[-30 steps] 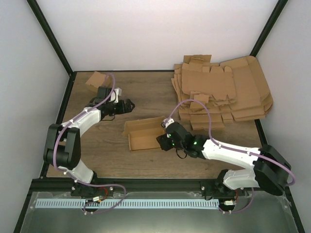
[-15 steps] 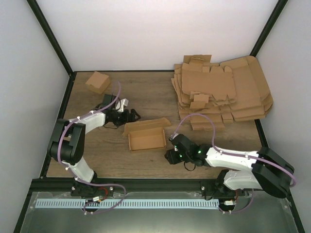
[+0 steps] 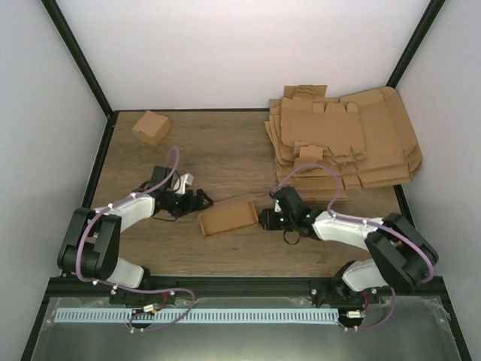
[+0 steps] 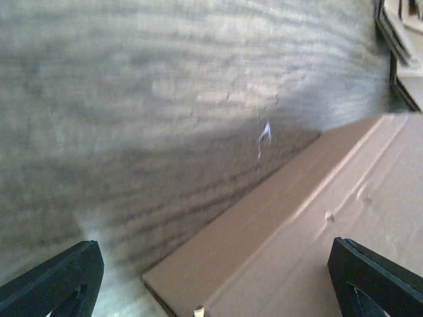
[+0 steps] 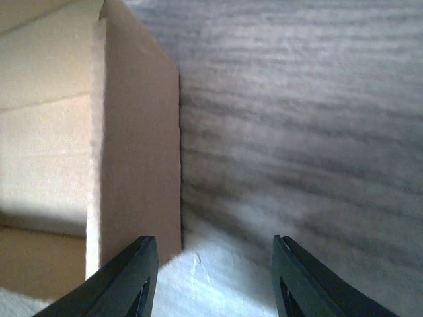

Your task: Fold the paper box

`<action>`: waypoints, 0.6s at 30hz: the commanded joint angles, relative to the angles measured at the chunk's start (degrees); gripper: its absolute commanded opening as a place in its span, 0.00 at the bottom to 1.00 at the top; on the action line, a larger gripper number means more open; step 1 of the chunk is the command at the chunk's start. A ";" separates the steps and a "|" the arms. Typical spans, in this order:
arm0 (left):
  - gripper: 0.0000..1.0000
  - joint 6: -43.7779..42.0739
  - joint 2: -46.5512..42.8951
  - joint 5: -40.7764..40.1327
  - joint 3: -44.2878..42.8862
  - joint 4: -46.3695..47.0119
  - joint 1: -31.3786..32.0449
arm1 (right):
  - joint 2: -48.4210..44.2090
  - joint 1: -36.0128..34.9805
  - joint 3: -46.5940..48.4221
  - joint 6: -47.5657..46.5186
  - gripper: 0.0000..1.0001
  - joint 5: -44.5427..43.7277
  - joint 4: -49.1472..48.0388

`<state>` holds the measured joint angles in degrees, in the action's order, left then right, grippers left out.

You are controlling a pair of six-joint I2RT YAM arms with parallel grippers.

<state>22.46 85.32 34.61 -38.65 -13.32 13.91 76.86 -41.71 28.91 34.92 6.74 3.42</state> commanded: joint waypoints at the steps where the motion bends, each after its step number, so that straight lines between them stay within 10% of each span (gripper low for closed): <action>1: 0.96 2.81 -3.75 2.74 4.06 0.72 0.86 | 5.86 3.20 5.98 -4.31 0.50 4.29 -3.42; 18: 0.97 17.09 -15.84 7.13 11.92 4.26 6.68 | 15.20 5.42 16.44 -8.02 0.50 7.46 -3.77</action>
<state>34.15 71.35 39.09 -27.90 -11.84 19.25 89.06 -36.53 39.64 28.49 12.47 1.13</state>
